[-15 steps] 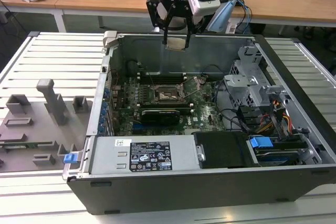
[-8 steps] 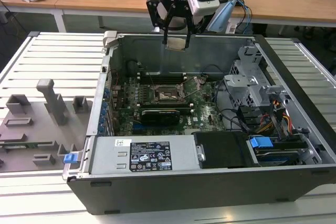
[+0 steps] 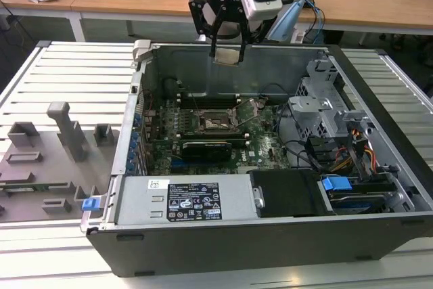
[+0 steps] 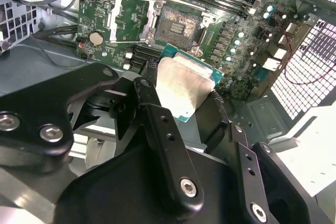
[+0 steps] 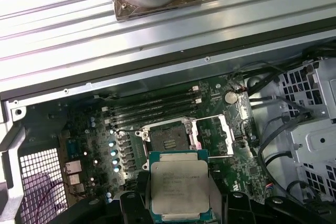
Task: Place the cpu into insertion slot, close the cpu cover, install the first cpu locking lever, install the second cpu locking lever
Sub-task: 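Place the cpu into insertion slot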
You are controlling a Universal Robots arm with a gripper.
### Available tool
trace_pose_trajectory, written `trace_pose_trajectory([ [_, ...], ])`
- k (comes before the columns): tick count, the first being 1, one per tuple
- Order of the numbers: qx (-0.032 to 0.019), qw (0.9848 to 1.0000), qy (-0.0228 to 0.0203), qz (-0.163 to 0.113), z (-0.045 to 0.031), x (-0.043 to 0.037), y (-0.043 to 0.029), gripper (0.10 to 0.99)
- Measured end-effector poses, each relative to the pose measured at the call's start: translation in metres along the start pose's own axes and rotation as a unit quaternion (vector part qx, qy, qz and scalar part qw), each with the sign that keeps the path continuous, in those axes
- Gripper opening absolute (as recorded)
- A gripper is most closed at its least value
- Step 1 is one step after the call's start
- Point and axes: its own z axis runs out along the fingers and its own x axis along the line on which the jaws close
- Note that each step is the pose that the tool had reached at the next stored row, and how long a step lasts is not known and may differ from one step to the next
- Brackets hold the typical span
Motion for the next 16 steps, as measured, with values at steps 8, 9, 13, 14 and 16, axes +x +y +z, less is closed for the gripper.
trace_pose_trajectory([
  [8, -0.0001, 1.0, -0.0006, 0.006, 0.0, 0.0, 0.0, 0.537],
  [9, -0.0001, 1.0, -0.0006, 0.007, 0.0, 0.0, 0.0, 0.537],
  [13, -0.0002, 1.0, -0.0009, 0.01, 0.0, 0.0, 0.0, 0.537],
  [14, -0.0002, 0.9999, -0.001, 0.011, 0.0, 0.0, 0.0, 0.537],
  [16, -0.0002, 0.9999, -0.0011, 0.012, 0.0, 0.0, 0.0, 0.537],
])
